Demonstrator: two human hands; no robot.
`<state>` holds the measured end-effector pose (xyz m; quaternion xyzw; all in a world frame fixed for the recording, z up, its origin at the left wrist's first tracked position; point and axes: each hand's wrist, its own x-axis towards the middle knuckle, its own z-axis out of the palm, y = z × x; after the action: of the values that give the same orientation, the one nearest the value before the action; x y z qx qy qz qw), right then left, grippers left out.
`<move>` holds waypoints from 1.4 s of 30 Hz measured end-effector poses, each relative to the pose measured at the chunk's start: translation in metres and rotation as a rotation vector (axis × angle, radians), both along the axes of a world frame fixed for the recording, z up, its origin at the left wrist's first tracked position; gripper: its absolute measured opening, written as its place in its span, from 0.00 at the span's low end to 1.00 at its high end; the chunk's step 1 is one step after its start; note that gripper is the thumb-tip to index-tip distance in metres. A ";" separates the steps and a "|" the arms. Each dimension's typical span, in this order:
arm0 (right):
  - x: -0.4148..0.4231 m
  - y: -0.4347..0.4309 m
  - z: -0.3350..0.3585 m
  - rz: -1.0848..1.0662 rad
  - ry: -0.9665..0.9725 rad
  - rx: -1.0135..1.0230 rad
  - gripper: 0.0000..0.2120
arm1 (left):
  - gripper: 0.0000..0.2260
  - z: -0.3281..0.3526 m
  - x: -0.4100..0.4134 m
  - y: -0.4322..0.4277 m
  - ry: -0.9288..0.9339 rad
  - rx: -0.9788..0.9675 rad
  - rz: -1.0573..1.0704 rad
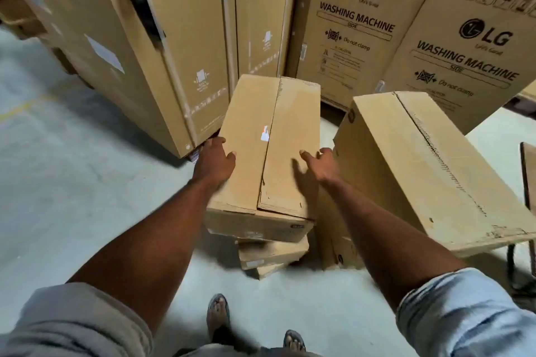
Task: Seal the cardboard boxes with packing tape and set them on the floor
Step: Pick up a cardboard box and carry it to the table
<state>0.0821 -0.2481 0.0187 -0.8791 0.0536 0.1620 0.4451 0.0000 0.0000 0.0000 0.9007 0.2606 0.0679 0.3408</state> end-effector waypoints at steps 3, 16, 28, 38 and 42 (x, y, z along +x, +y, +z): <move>0.010 0.018 -0.004 -0.084 0.014 -0.006 0.30 | 0.22 -0.007 0.022 0.027 0.025 0.022 -0.051; 0.059 0.036 -0.025 -0.162 0.083 -0.055 0.29 | 0.38 -0.052 0.084 0.061 0.094 -0.399 -0.097; 0.077 0.004 -0.058 -0.047 0.295 0.374 0.36 | 0.24 -0.058 0.090 0.070 0.048 -0.968 -0.109; 0.067 -0.015 -0.054 -0.063 0.327 0.514 0.40 | 0.22 -0.042 0.071 0.043 0.014 -1.063 -0.052; 0.055 -0.024 -0.046 -0.058 0.321 0.529 0.36 | 0.16 -0.033 0.049 0.027 0.018 -1.071 0.019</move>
<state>0.1367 -0.2726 -0.0277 -0.6942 0.1044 0.2943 0.6485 0.0487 0.0268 -0.0327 0.5990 0.2700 -0.0791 0.7497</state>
